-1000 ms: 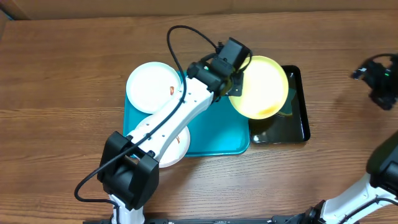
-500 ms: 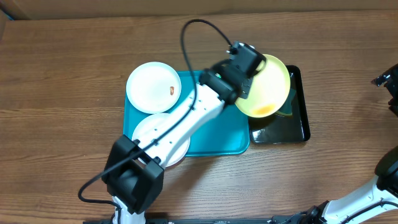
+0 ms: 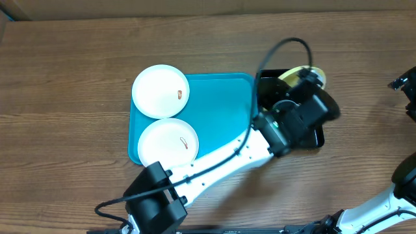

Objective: Clean dirty plates on tray and stack at the side
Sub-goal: 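Lift the yellow plate off the teal tray with the left gripper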

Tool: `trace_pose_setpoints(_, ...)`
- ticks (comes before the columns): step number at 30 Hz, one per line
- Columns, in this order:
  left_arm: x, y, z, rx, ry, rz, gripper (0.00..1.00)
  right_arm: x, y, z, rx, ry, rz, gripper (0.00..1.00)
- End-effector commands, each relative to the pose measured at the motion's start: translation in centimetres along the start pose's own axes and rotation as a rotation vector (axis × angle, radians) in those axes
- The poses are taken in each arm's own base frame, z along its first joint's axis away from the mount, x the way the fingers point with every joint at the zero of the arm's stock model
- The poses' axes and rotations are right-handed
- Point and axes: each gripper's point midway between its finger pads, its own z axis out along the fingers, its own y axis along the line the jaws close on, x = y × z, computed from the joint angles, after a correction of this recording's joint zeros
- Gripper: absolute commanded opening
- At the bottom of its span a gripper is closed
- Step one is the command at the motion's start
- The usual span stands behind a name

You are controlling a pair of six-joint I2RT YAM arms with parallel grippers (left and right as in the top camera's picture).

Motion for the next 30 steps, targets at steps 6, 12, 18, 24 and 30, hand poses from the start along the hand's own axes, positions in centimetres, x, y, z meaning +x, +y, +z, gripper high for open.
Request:
trace_pose_setpoints(6,-3.7,1.7,-3.5,-0.154,-0.099,0.125,0.04,-0.6,0.7,-1.0,-0.021,-0.030,-0.005,1.00)
trace_pose_setpoints(12,-4.2,3.0,-3.9,-0.232,-0.110,0.076,0.04,-0.6,0.7,-1.0,-0.021,-0.030,-0.005,1.00)
trace_pose_setpoints(18,-4.9,2.8,-4.1,-0.214,-0.136,0.036,0.04,-0.6,0.7,-1.0,-0.021,-0.030,-0.005,1.00)
trace_pose_setpoints(24,-4.8,2.6,-3.9,-0.198,-0.141,-0.023,0.04,-0.6,0.7,-1.0,-0.021,-0.030,-0.005,1.00)
trace_pose_setpoints(30,-2.9,-1.1,-2.3,0.059,-0.088,-0.059,0.04,-0.6,0.7,-1.0,-0.021,-0.030,-0.005,1.00)
